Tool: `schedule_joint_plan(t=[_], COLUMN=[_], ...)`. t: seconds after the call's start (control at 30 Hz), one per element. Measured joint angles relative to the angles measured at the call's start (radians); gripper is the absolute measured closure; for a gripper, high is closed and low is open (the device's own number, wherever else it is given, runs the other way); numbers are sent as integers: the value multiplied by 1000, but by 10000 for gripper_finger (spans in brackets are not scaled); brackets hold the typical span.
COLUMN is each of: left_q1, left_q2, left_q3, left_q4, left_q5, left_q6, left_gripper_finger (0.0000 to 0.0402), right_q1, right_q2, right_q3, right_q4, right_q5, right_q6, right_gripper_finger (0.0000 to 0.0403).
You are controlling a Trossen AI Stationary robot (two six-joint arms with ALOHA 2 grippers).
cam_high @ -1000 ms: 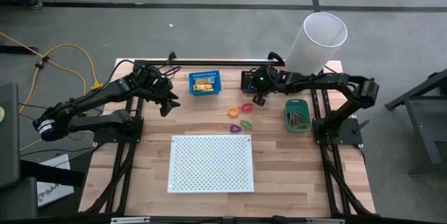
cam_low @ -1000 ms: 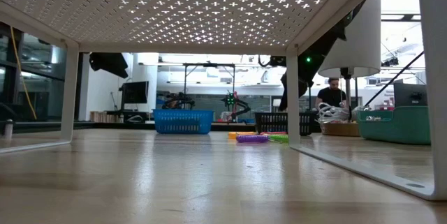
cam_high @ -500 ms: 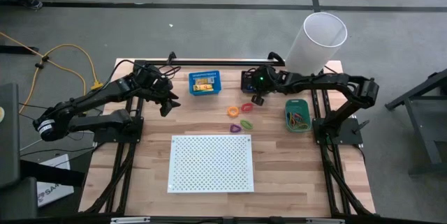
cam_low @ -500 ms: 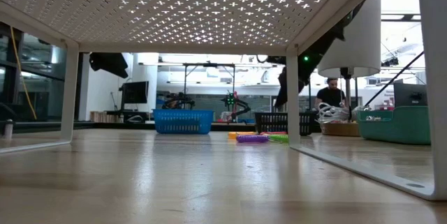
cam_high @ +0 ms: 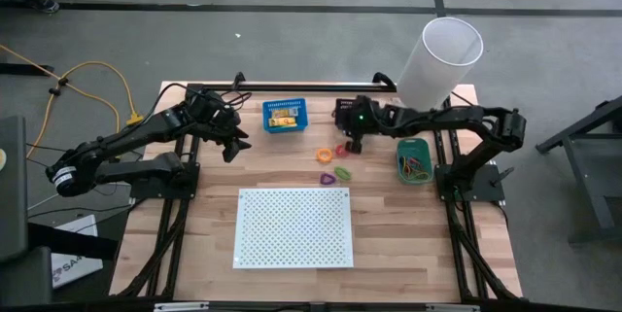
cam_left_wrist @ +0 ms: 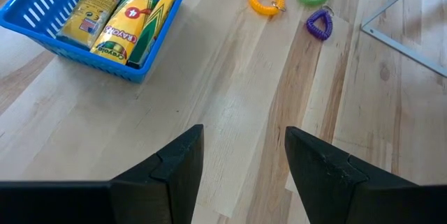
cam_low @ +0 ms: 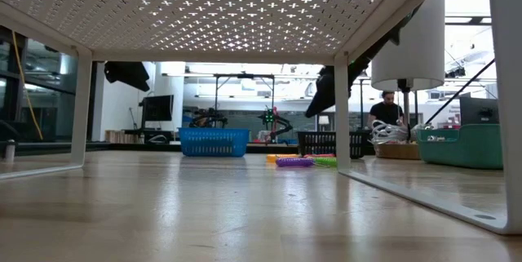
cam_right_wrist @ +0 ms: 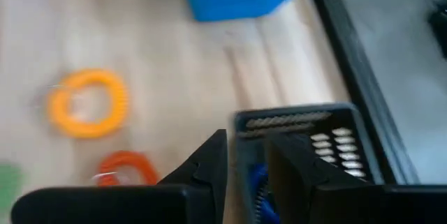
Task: Pick & Place Office Desk Supplies
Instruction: Put the orange spring keychain into the black bin
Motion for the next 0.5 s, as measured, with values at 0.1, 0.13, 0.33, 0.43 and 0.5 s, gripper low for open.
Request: schedule_joint_plan(t=[0.1, 0.13, 0.33, 0.43, 0.5], left_q1=[0, 0, 0, 0, 0], left_q2=[0, 0, 0, 0, 0], left_q3=[0, 0, 0, 0, 0], left_q4=[0, 0, 0, 0, 0], left_q5=[0, 0, 0, 0, 0], left_q6=[0, 0, 0, 0, 0], left_gripper_finger=[206, 206, 206, 206, 206], right_q1=[24, 34, 96, 118, 124], right_q2=[0, 0, 0, 0, 0], right_q3=[0, 0, 0, 0, 0], right_q4=[-10, -16, -27, -29, -35], right_q5=[-76, -106, -181, -182, -184], right_q6=[-31, -45, -170, -205, -203], right_gripper_finger=[319, 319, 319, 319, 319])
